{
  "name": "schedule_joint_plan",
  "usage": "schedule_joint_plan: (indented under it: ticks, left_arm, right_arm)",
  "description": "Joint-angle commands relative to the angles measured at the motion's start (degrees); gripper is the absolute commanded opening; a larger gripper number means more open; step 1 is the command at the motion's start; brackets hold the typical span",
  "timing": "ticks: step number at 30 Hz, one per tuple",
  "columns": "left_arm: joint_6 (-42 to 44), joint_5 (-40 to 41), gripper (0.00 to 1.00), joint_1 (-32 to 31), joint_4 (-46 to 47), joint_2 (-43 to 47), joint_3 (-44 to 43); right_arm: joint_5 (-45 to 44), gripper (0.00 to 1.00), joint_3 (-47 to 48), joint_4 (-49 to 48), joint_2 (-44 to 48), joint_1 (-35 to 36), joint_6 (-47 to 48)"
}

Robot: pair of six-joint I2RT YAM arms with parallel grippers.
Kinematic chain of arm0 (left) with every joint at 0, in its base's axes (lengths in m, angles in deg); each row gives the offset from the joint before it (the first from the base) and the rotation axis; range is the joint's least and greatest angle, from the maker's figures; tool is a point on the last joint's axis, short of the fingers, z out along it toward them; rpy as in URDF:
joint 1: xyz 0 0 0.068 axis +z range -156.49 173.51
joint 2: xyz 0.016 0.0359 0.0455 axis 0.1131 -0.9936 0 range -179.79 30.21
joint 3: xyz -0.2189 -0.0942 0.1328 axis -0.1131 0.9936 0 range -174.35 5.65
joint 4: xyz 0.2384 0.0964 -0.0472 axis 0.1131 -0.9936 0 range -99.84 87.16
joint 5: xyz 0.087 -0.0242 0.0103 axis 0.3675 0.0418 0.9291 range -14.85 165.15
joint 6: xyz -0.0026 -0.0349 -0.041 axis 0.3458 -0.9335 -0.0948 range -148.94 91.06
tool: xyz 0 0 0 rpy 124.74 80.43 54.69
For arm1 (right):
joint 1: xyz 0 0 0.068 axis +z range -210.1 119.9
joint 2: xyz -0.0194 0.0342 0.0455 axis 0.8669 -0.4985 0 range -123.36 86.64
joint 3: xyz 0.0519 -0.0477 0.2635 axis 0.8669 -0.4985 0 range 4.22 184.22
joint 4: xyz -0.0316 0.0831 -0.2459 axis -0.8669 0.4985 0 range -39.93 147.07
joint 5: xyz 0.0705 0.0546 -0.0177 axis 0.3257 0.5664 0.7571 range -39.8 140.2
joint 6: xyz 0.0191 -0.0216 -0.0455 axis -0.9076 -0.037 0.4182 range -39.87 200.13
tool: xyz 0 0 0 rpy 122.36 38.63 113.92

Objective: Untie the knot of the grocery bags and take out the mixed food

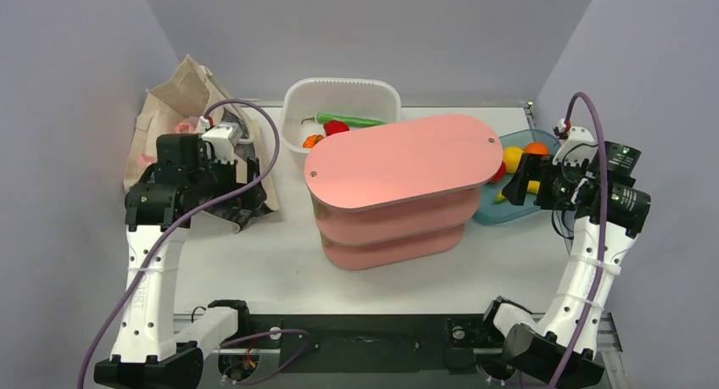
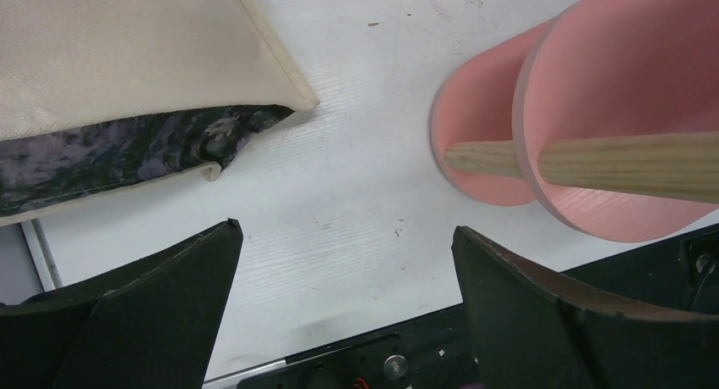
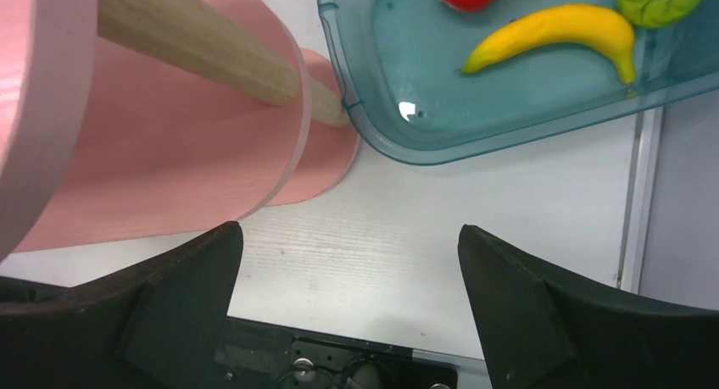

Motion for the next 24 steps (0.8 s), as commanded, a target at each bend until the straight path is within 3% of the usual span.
schedule_joint_plan:
  ticks: [1,6,12,15,24]
  left_arm:
    - [-3.2,-1.2,0.95,0.0,4.5,0.1,-1.8]
    - [-4.4,-5.5,0.95,0.0,8.7,1.3,0.5]
    - [-9.4,-12.1,0.95,0.0,17.7,5.6,7.1]
    - [-11.4,-13.4,0.95,0.0,20.7,7.3,10.2]
    - [-13.0,-17.5,0.95,0.1,23.8,7.9,12.8]
  right_arm:
    - [3.0,0.94,-2.7,0.8,2.3,-0.3,2.1]
    - [9.4,0.88,-8.0,0.9,3.4,-0.1,6.7]
    - [17.9,0.65,-12.5,-4.1,1.3,2.3,7.7]
    - [20.2,0.54,-15.7,-12.0,1.4,2.9,5.8]
    - [15.8,0.36,-19.2,-34.8,-1.1,9.3,-3.1]
